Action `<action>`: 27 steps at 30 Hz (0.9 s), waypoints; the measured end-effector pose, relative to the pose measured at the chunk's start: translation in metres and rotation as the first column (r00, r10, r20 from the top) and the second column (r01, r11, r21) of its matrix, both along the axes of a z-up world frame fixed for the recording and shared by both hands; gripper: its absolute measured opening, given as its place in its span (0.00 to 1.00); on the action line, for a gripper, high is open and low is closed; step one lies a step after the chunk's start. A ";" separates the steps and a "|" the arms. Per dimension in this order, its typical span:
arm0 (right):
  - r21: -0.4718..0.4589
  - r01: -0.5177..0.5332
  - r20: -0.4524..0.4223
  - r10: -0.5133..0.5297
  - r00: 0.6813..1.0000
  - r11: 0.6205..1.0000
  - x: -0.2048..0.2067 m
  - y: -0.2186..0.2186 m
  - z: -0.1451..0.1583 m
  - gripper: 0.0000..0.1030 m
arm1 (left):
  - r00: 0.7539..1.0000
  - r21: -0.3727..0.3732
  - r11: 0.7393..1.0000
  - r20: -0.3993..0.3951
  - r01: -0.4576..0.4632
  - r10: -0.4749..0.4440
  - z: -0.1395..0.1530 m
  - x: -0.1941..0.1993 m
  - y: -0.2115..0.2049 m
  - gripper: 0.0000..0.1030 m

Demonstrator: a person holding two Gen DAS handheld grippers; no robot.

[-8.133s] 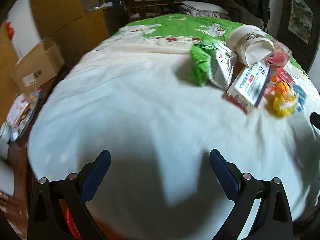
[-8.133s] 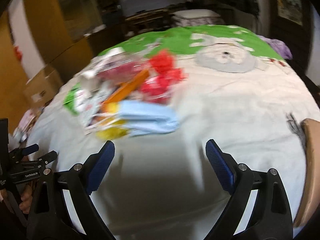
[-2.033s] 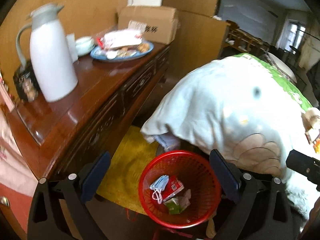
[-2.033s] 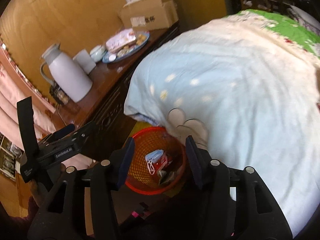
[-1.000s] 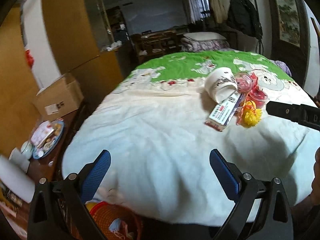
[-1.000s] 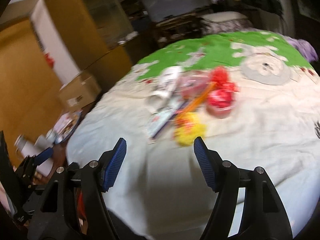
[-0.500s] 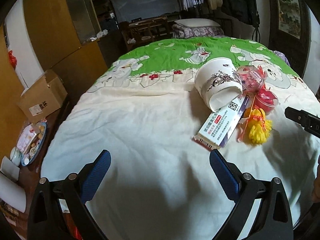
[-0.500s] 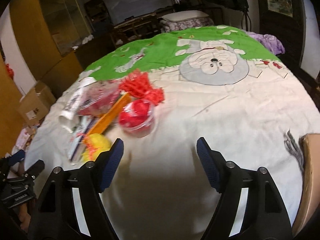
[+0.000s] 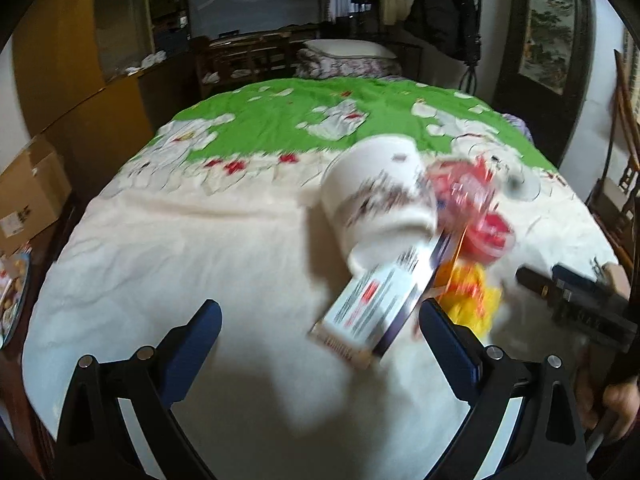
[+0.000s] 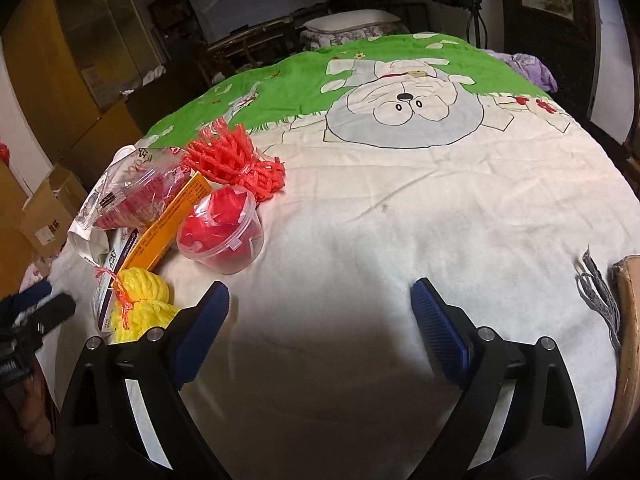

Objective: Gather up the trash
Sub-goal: 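Grasp the white paper cup with the left tool and lift it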

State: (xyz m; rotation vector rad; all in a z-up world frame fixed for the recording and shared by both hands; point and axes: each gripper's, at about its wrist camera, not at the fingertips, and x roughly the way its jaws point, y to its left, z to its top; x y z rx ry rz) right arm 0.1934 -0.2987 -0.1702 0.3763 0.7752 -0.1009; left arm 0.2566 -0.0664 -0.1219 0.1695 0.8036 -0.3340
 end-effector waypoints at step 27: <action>0.029 -0.009 0.008 0.009 1.000 1.000 0.005 -0.002 -0.001 0.91 | 0.981 -0.102 0.980 -0.109 -0.169 0.157 -0.010 0.028 0.077 0.74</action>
